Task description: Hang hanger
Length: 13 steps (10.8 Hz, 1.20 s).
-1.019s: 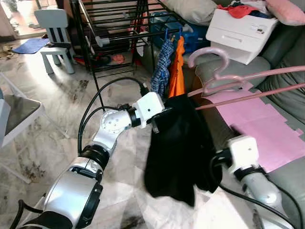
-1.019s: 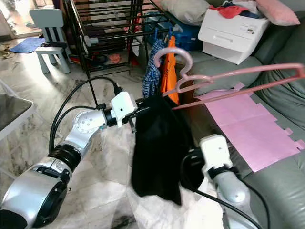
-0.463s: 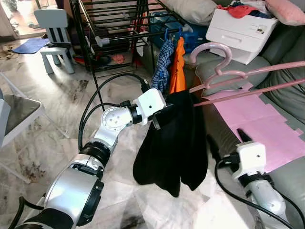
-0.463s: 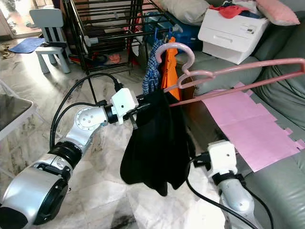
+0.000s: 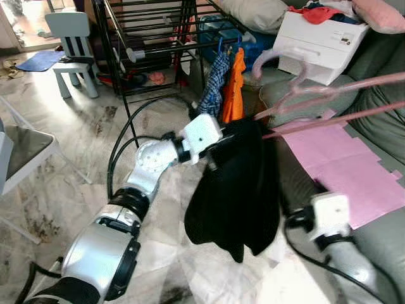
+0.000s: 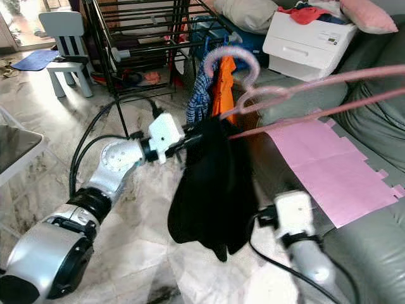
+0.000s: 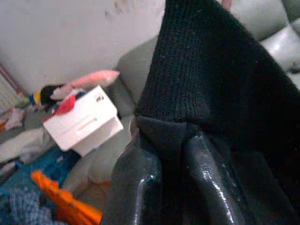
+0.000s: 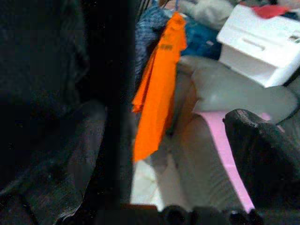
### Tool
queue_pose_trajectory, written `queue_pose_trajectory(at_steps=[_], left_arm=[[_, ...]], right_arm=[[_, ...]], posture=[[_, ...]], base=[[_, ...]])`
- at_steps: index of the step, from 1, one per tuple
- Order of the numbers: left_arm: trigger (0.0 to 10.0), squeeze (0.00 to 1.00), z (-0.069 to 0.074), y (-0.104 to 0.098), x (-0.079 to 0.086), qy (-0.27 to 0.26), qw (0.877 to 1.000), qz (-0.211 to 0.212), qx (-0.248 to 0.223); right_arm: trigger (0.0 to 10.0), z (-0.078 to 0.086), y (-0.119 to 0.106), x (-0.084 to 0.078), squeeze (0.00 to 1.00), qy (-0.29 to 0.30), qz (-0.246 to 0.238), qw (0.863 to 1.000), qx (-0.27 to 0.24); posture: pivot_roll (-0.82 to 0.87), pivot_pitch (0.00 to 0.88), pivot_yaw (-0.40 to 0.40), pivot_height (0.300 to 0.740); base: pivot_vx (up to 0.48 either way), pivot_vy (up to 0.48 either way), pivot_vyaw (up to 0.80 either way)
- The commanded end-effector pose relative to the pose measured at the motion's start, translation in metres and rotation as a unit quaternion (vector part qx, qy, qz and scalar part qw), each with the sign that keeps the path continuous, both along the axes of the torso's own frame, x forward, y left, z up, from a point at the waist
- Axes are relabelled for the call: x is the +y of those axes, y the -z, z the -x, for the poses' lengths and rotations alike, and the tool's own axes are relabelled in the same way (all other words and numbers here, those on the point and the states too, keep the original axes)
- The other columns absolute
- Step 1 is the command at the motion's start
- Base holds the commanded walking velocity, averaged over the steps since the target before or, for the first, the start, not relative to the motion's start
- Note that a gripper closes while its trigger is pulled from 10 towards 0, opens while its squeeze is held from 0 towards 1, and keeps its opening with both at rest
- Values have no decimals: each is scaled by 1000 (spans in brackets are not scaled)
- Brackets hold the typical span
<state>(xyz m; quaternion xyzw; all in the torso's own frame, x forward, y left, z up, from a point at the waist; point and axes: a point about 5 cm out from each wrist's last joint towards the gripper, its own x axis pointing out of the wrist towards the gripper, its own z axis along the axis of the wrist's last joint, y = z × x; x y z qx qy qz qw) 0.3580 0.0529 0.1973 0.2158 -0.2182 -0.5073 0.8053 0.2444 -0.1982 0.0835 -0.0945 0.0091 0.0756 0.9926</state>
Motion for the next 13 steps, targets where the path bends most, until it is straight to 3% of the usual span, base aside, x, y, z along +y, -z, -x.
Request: queue_pose_trajectory(at_steps=[1,2,3,5,13], left_arm=[[0,0,-1,-30,-6,14,998,37,-44],[0,0,-2,-36,-8,17,998,46,-49],[0,0,-2,-46,-8,19,996,64,-54],[0,0,-4,-59,-5,18,994,94,-56],[0,0,-4,-59,-5,18,994,94,-56]], right_arm=[[10000,-3,6,3,0,-4,-12,1000,16],[10000,-6,9,7,0,-11,-18,1000,23],[10000,-5,22,8,0,-14,-15,998,61],[10000,3,38,3,0,9,-36,994,105],[10000,3,38,3,0,9,-36,994,105]], posture=[[12,0,-29,740],[15,0,-31,740],[17,0,-38,740],[17,0,-43,740],[17,0,-43,740]], base=[[0,0,0],[0,0,0],[0,0,0],[0,0,0],[0,0,0]])
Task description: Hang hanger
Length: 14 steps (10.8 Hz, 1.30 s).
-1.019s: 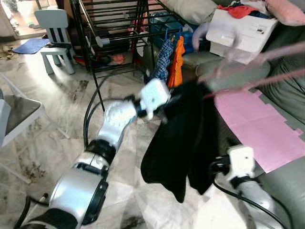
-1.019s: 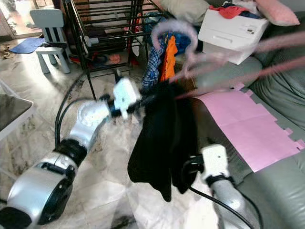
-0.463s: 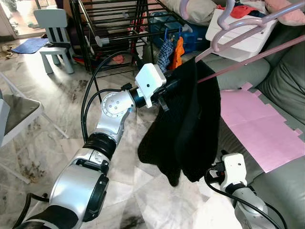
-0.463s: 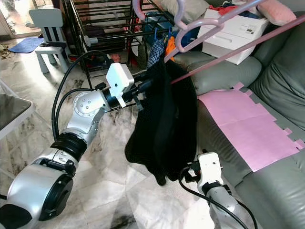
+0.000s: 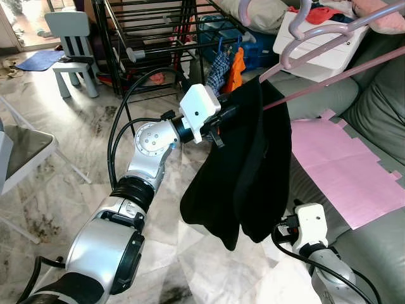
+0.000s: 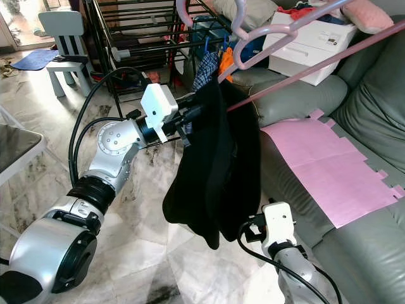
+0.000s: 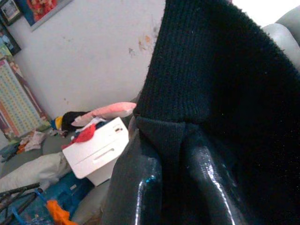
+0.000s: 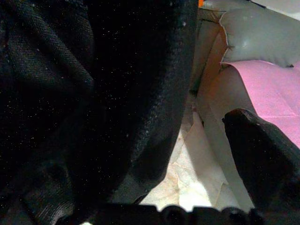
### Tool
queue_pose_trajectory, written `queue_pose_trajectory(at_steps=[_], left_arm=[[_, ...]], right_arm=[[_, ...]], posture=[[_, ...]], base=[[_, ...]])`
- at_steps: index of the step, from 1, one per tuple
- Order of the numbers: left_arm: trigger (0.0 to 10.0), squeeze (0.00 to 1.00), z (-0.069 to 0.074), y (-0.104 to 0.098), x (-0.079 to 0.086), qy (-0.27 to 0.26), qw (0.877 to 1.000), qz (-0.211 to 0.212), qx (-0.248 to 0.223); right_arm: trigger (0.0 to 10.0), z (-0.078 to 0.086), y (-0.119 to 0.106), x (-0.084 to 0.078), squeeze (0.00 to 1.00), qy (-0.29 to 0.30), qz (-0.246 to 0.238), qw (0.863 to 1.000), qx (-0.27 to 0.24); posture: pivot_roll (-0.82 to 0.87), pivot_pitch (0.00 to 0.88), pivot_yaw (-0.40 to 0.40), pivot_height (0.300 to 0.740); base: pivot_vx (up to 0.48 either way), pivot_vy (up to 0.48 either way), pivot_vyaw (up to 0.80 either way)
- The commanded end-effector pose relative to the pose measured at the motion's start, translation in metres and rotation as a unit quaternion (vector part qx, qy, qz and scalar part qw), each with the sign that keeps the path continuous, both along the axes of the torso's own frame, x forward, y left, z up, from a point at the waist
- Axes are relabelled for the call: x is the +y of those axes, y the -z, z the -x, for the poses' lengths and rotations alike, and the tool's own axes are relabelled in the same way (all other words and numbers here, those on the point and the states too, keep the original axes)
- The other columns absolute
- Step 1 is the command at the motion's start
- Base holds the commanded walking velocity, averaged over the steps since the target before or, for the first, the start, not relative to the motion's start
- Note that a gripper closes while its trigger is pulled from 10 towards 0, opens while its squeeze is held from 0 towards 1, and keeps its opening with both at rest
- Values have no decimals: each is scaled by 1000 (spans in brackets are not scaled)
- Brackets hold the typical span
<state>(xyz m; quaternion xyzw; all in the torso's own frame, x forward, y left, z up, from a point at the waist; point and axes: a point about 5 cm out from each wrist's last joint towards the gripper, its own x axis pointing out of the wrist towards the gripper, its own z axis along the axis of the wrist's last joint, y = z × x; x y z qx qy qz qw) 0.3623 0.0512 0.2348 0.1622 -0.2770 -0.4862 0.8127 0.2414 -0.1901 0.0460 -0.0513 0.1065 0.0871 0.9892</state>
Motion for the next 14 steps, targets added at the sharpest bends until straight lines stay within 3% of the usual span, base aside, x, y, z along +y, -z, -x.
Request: queue_pose_trajectory(at_steps=[1,2,3,4,8,9,11,12,14], left_arm=[[0,0,1,-21,-4,12,999,14,-33],[0,0,1,-21,-4,12,999,14,-33],[0,0,0,-23,0,7,999,28,-25],[0,0,-1,-15,4,-2,1000,27,-12],[0,0,1,-33,-2,17,998,53,-20],[0,0,2,-37,0,17,998,59,-26],[0,0,2,-44,8,9,996,79,-28],[0,0,1,-46,12,3,996,84,-27],[0,0,-1,-45,14,-3,997,79,-25]], right_arm=[[10000,0,1,-5,0,11,0,1000,5],[10000,0,1,-5,0,11,0,1000,5],[10000,1,-6,-38,0,85,-17,996,8],[10000,-3,-28,-67,0,145,-13,989,-20],[10000,-36,-29,-48,0,130,-42,991,-15],[0,-36,-24,-49,0,128,-36,991,5],[0,-12,6,-78,0,188,-78,975,84],[0,10,23,-97,0,233,-108,959,121],[0,33,33,-115,0,273,-103,947,134]], posture=[[17,0,-43,740],[17,0,-43,740],[9,0,-52,740],[9,0,-51,740],[23,0,-56,740],[28,0,-63,740],[29,0,-73,740],[28,0,-74,740],[28,0,-70,740]], base=[[0,0,0],[0,0,0],[0,0,0],[0,0,0],[0,0,0],[0,0,0],[0,0,0],[0,0,0],[0,0,0]])
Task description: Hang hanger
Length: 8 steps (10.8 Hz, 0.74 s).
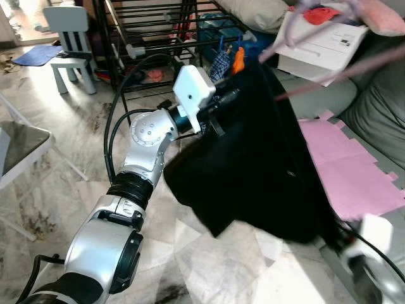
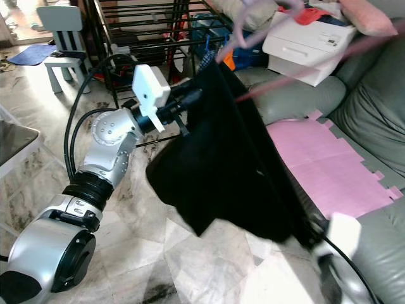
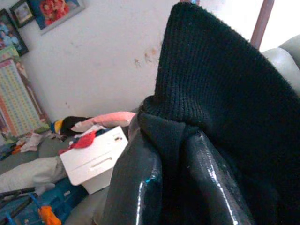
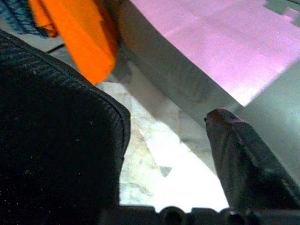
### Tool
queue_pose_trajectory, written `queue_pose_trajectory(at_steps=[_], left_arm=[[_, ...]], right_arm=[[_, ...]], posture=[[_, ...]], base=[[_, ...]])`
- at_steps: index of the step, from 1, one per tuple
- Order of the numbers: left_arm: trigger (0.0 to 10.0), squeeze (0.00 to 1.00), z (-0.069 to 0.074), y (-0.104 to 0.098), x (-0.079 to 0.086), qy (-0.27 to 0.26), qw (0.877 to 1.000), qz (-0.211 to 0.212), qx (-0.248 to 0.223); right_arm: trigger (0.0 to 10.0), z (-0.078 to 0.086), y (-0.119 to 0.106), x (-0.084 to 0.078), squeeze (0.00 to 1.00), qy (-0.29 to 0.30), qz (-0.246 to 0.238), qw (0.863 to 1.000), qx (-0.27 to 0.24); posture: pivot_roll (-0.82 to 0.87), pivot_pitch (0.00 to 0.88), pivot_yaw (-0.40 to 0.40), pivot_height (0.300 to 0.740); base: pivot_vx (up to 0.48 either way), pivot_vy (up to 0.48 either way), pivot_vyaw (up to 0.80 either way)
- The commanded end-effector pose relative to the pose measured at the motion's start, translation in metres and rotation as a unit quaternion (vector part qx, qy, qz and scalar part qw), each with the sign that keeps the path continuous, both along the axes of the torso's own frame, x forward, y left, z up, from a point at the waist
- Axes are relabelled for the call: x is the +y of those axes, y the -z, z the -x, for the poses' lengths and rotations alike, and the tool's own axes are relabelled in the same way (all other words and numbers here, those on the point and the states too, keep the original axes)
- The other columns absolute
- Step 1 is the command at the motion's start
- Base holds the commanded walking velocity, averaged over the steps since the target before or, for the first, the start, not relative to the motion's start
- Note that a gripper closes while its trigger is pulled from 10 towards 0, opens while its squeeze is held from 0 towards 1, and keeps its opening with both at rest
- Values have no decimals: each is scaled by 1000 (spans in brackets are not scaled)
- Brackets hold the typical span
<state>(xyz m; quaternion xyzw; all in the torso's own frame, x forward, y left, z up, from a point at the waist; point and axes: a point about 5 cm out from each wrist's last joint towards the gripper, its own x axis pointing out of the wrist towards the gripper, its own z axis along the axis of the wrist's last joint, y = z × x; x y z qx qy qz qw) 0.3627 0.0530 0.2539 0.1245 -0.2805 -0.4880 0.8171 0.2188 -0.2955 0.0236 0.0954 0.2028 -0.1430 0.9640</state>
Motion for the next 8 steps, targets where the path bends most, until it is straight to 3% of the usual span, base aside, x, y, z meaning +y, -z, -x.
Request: queue_pose_trajectory(at_steps=[1,3,4,6,7,8], left_arm=[[0,0,-1,-19,11,-15,999,39,-32],[0,0,3,14,9,-12,1000,-6,-8],[0,0,3,65,23,-43,995,-45,72],[0,0,10,112,43,-93,982,-106,130],[0,0,15,131,49,-105,973,-145,147],[0,0,20,144,52,-111,966,-176,153]], right_arm=[[0,15,-3,-24,0,54,30,998,14],[0,6,-61,-58,0,128,97,983,-92],[0,-6,-132,-85,0,165,154,956,-189],[0,-22,-195,-91,0,156,198,931,-264],[0,-32,-215,-83,0,144,202,925,-289],[0,-41,-220,-72,0,132,195,925,-299]], posture=[[22,0,-61,740],[13,0,-47,740],[3,0,-43,740],[-1,0,-46,740],[3,0,-51,740],[5,0,-52,740]], base=[[0,0,0],[0,0,0],[0,0,0],[0,0,0],[0,0,0],[0,0,0]])
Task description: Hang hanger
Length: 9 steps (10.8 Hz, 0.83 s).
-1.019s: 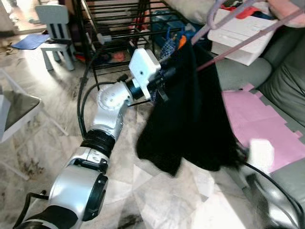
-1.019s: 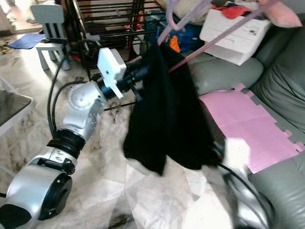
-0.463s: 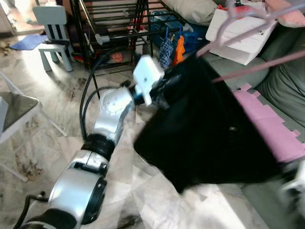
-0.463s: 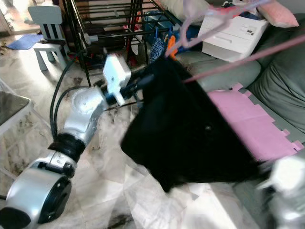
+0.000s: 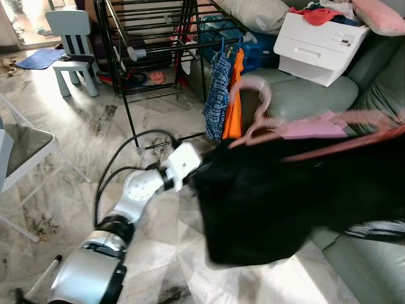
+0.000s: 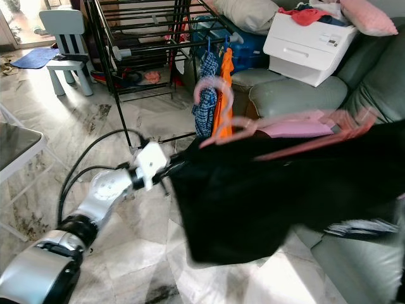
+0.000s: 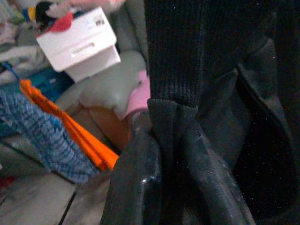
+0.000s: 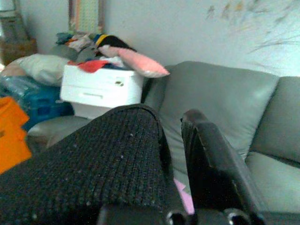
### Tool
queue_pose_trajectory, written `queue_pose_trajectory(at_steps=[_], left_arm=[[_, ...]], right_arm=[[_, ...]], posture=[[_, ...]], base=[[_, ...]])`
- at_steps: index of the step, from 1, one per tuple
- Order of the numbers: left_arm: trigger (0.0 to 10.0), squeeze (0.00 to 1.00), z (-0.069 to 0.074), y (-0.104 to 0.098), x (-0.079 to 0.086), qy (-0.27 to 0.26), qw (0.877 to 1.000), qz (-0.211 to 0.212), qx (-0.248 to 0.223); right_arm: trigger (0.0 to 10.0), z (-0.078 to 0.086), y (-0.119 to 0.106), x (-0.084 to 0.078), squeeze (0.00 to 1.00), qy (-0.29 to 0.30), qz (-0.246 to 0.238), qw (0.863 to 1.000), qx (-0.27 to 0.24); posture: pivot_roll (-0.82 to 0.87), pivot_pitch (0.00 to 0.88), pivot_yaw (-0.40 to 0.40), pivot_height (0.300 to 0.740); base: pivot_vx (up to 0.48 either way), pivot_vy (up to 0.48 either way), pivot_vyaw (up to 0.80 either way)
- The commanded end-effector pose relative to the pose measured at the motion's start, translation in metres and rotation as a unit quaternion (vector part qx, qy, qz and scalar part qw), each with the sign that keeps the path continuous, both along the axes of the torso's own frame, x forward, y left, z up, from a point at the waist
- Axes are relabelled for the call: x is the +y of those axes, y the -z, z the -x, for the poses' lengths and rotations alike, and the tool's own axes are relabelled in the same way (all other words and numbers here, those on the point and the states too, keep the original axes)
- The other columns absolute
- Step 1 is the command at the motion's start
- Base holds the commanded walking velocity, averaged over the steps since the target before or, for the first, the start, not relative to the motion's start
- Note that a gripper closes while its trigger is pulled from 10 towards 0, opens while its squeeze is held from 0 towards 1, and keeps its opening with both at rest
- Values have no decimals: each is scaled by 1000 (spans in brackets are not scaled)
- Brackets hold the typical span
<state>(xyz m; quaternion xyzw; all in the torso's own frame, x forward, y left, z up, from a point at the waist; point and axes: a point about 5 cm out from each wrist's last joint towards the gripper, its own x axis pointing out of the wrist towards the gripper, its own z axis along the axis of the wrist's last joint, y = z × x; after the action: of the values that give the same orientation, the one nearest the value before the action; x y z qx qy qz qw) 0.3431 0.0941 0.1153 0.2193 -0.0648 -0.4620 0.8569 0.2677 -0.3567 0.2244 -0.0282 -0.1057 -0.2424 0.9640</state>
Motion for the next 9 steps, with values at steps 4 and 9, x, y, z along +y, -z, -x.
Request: queue_pose_trajectory(at_steps=[4,9], left_arm=[[0,0,4,19,15,-19,995,-95,-13],[0,0,-6,29,3,-132,986,-104,8]], right_arm=[[0,-6,4,22,0,-2,-11,1000,-7],[0,-35,27,74,0,-64,-15,998,25]], posture=[[-1,0,-45,740],[1,0,-45,740]], base=[[0,0,0],[0,0,0]])
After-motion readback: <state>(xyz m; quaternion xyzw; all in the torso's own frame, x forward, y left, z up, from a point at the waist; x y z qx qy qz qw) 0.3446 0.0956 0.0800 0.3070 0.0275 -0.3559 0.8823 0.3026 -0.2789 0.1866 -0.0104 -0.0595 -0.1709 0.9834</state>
